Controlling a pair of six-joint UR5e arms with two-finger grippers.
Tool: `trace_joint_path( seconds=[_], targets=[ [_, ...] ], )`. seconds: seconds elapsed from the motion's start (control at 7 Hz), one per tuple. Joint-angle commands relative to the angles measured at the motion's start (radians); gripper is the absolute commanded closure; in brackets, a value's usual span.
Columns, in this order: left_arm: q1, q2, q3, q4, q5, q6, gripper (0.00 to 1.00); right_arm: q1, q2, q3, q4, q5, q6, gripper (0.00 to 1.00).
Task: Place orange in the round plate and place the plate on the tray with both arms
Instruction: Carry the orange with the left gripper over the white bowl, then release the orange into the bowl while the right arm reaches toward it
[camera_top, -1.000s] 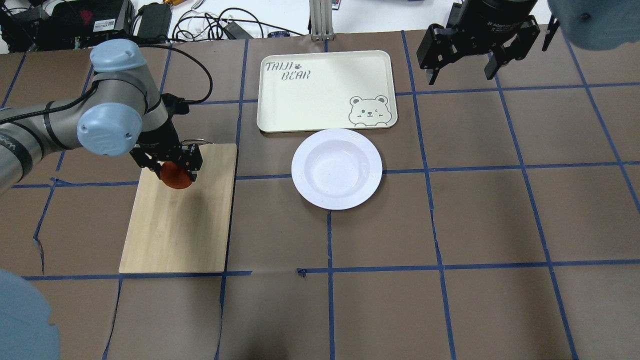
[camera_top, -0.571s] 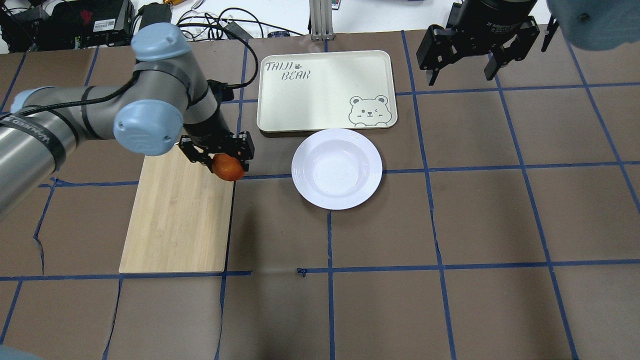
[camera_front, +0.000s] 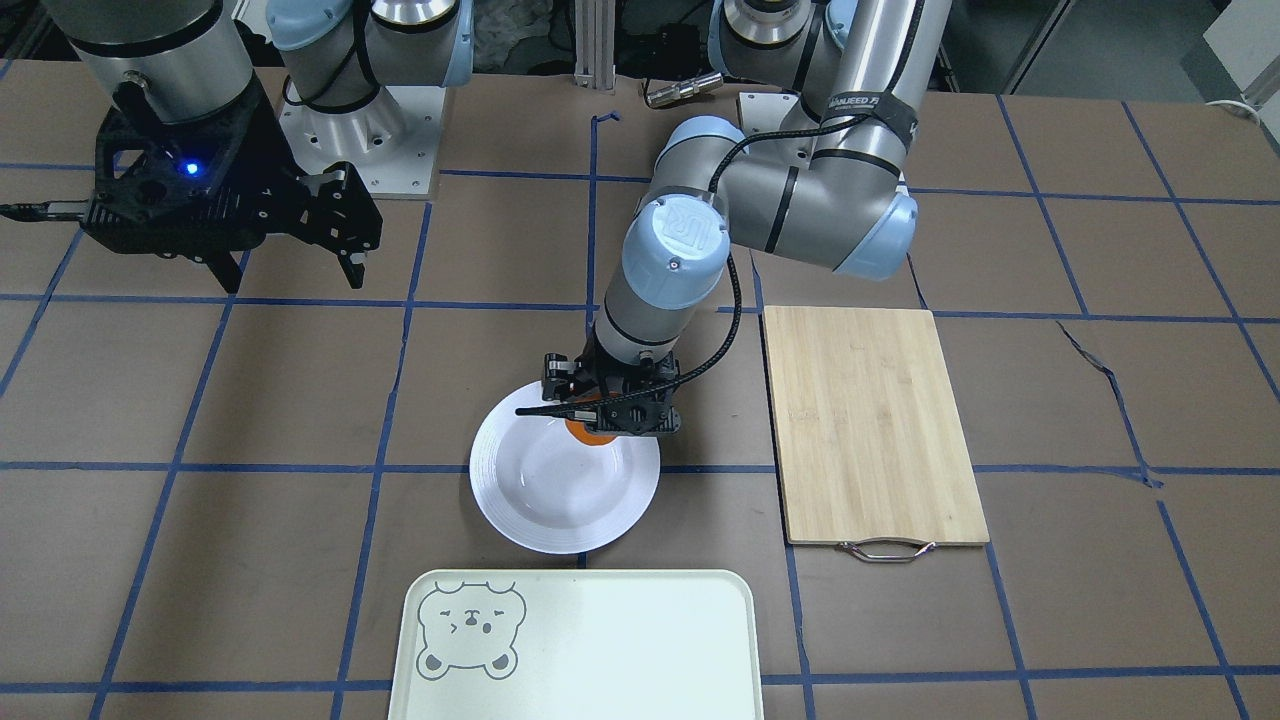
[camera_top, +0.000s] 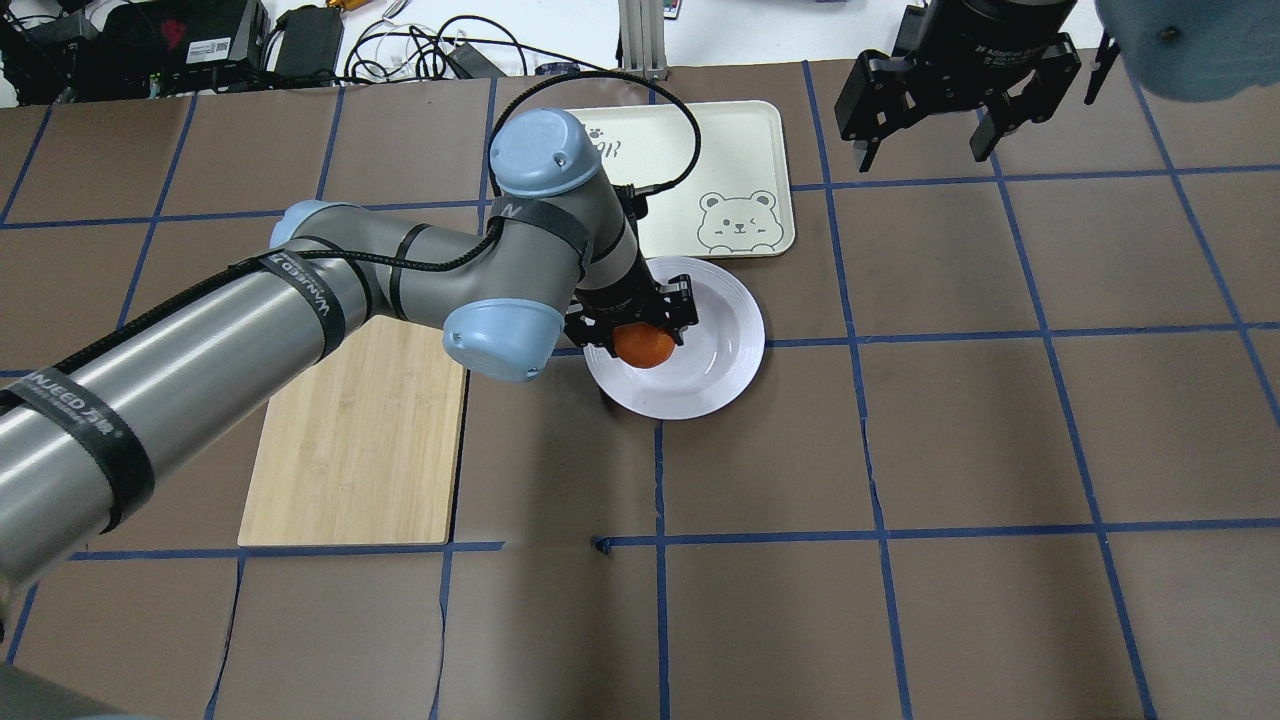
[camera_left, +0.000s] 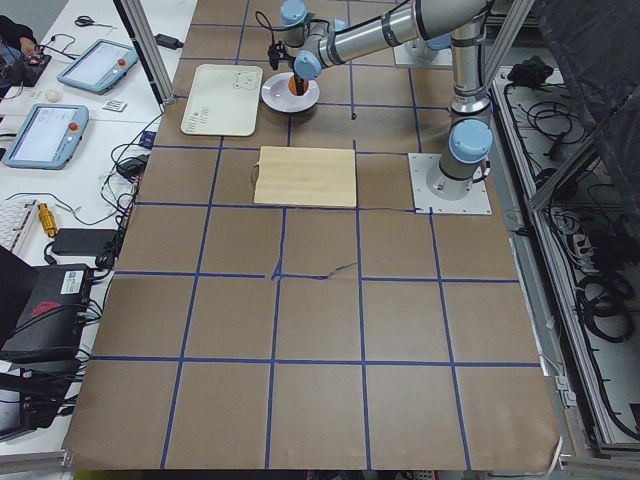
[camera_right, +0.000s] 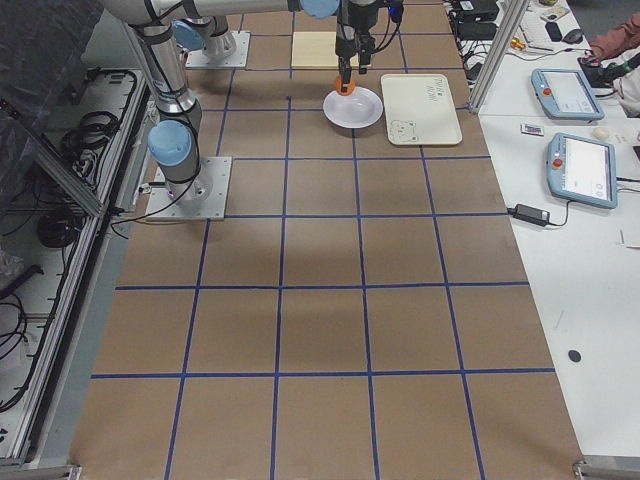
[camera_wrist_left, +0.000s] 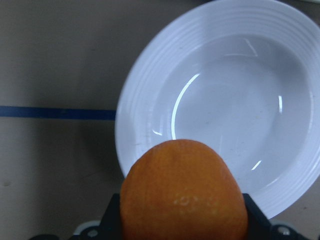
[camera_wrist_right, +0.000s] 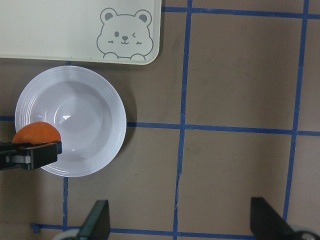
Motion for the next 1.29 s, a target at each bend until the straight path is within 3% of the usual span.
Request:
trace_joint_path(
  seconds=[0.0, 0.14, 0.29, 0.71, 0.86, 1.0, 1.14],
  targets=[
    [-0.016, -0.05, -0.007, 0.055, -0.004, 0.0, 1.0, 0.0, 0.0, 0.004, -0.001, 0.0, 0.001, 0.0],
    [-0.017, -0.067, -0.007, 0.059, -0.004, 0.006, 0.85, 0.0, 0.0, 0.006, -0.001, 0.0, 0.0, 0.0],
    [-0.017, -0.069, -0.006, 0.061, -0.002, 0.008, 0.01, 0.0, 0.0, 0.006, -0.001, 0.0, 0.001, 0.0],
    [-0.005, 0.013, 0.036, 0.049, 0.013, 0.058, 0.0, -0.006, 0.006, 0.013, -0.017, 0.014, -0.002, 0.0],
    [0.007, 0.077, 0.043, 0.002, 0.025, 0.092, 0.0, -0.038, 0.006, 0.048, -0.066, 0.133, 0.001, 0.01],
    [0.022, 0.162, 0.071, -0.154, 0.08, 0.106, 0.0, -0.085, 0.011, 0.112, -0.123, 0.274, 0.0, 0.0],
    [0.039, 0.238, 0.115, -0.4, 0.175, 0.139, 0.0, -0.122, 0.021, 0.224, -0.272, 0.395, -0.002, 0.0]
  ],
)
